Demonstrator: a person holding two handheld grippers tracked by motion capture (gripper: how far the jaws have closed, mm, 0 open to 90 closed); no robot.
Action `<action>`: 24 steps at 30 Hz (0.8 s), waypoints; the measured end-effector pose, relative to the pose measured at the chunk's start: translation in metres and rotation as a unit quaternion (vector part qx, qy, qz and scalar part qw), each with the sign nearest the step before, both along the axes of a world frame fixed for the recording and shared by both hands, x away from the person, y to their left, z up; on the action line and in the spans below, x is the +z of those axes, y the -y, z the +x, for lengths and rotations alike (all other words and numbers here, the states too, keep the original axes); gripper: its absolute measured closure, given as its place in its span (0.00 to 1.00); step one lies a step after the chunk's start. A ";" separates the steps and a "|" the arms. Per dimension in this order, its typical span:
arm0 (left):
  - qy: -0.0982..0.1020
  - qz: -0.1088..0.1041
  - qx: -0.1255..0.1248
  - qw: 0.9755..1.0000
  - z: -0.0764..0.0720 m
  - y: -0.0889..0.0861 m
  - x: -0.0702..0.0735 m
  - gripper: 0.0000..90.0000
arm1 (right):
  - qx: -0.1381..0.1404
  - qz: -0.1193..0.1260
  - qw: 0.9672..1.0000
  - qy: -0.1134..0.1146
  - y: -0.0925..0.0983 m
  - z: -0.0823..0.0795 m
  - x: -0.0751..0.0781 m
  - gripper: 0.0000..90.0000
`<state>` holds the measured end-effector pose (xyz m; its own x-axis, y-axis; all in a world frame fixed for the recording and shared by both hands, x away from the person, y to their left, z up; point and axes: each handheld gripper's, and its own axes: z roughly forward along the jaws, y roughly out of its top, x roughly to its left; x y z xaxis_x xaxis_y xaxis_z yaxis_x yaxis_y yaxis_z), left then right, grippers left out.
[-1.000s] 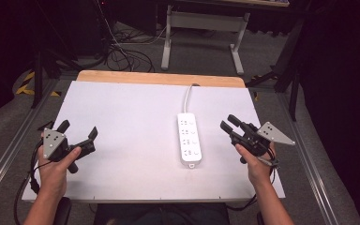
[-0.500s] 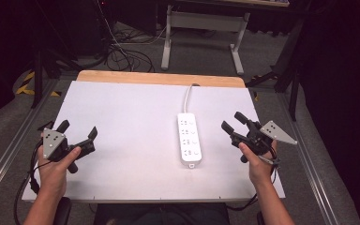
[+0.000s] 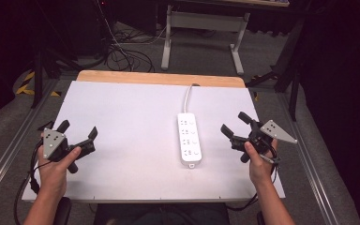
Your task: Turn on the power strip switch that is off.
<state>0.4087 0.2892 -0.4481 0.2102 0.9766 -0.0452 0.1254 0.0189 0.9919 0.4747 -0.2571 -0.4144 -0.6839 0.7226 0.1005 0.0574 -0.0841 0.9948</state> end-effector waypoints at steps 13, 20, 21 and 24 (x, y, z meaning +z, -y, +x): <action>0.000 0.000 0.000 1.000 0.000 0.000 0.000 0.05 | 0.004 -0.009 1.000 0.006 0.002 0.000 -0.001 0.00; 0.000 -0.001 0.001 1.000 0.000 0.000 0.000 0.05 | 0.011 -0.016 1.000 0.004 0.001 0.000 -0.002 0.00; 0.000 -0.001 0.001 1.000 0.000 0.000 0.000 0.05 | 0.011 -0.018 1.000 0.004 0.001 0.000 -0.002 0.00; -0.001 0.000 0.000 1.000 0.000 -0.001 0.000 0.05 | 0.012 -0.017 1.000 0.005 0.000 0.000 -0.002 0.00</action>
